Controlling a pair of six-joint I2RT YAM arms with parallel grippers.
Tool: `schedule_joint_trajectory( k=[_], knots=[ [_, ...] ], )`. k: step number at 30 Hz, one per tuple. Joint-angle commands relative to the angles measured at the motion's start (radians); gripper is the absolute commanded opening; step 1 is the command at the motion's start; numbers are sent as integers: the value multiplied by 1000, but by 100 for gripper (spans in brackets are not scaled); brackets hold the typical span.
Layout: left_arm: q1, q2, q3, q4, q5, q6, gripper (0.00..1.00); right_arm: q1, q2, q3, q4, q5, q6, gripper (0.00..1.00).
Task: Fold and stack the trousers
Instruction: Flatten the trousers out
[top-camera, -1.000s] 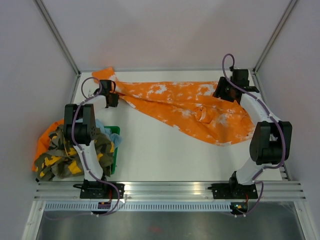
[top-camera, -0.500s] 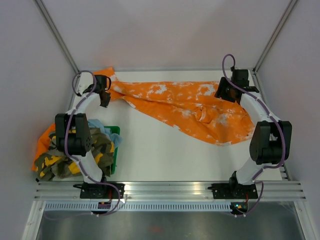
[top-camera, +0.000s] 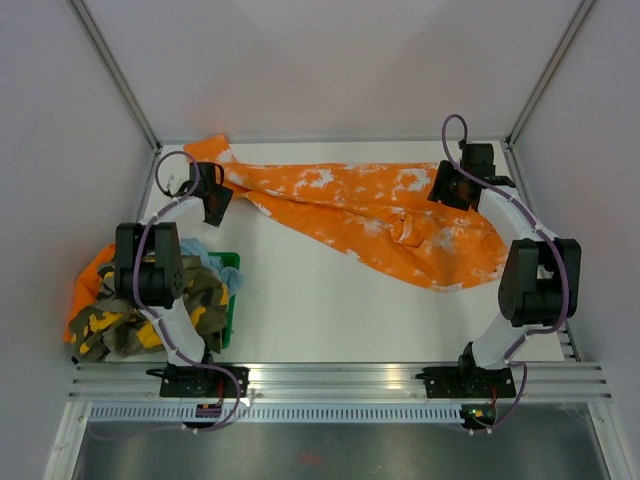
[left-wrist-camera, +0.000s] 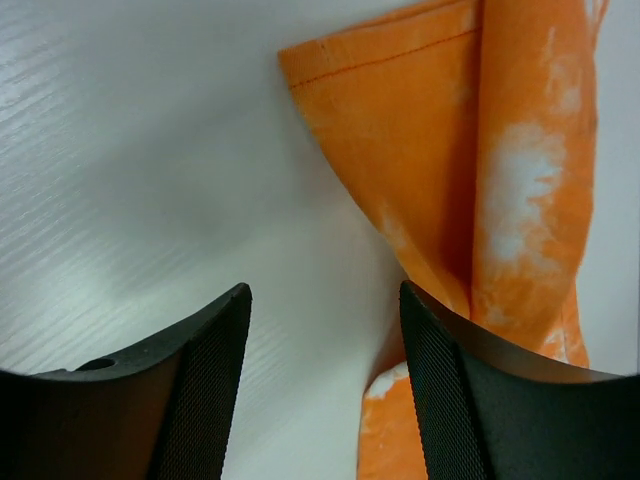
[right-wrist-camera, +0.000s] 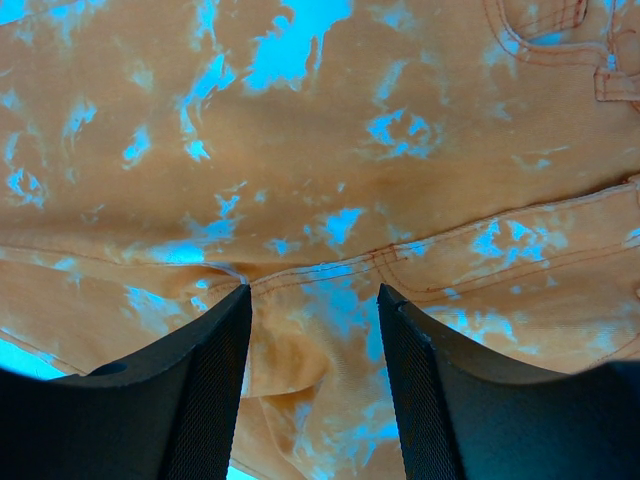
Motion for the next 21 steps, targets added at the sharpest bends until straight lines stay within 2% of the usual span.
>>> schedule_joint_trajectory(
  k=[1, 12, 15, 21],
  knots=[
    [0, 64, 1, 134, 37, -36, 66, 0, -8, -13, 20, -11, 4, 61],
    [0, 182, 15, 309, 17, -125, 61, 0, -20, -39, 26, -57, 21, 61],
    [0, 148, -10, 352, 42, -130, 59, 0, -16, -33, 18, -57, 16, 61],
    [0, 23, -73, 320, 37, -135, 59, 0, 10, -35, 23, -60, 21, 61]
  ],
)
